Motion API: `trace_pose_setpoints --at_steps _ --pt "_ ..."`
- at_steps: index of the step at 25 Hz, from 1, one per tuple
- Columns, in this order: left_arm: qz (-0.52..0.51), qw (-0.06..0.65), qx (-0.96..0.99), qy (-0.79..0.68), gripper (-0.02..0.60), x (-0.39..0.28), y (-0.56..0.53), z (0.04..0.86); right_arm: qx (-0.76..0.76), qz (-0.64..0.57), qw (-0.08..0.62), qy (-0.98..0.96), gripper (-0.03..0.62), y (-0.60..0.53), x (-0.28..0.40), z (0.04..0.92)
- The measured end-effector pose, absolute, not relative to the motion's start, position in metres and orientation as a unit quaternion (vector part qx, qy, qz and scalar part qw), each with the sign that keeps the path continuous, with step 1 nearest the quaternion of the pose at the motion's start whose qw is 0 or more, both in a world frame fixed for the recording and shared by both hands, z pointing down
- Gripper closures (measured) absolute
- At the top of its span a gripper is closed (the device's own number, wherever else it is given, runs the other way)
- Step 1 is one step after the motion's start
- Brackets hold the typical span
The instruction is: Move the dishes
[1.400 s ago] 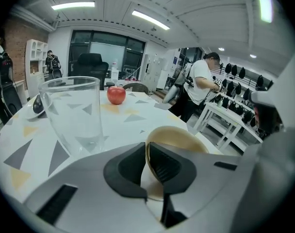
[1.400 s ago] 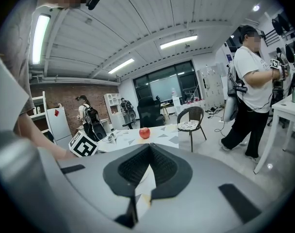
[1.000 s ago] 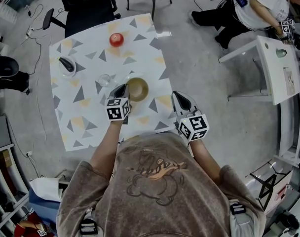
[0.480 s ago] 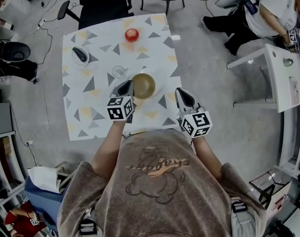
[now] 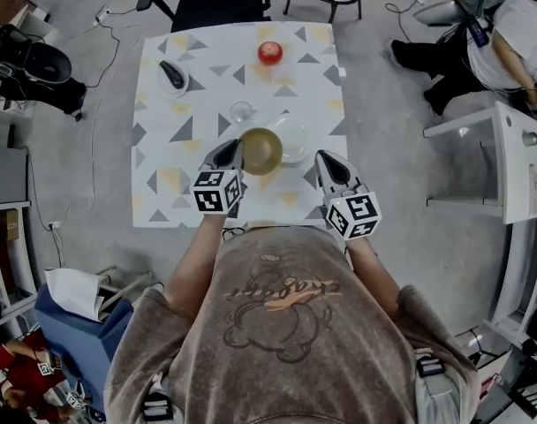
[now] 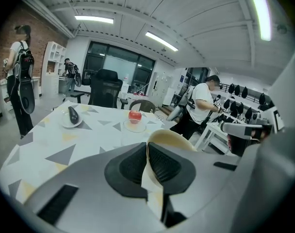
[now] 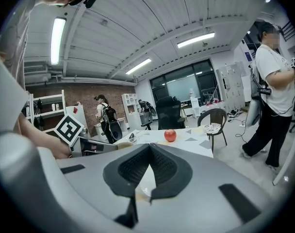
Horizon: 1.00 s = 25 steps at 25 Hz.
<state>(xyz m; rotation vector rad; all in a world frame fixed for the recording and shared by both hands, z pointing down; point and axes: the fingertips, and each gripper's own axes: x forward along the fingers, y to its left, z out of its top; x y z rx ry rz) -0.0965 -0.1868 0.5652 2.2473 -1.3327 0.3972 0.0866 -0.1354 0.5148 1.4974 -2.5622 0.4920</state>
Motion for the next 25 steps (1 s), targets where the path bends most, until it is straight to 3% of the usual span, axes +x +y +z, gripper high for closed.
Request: trace_pose_setpoints --at_steps 12,25 --pt "0.145 0.291 0.782 -0.531 0.551 -0.151 -0.171 0.6 0.453 0.165 0.081 -0.872 0.588 -0.144 0.044 0.519" --pt "0.159 0.339 0.76 -0.531 0.551 -0.152 -0.163 0.657 0.461 0.168 0.096 -0.866 0.588 -0.144 0.058 0.523"
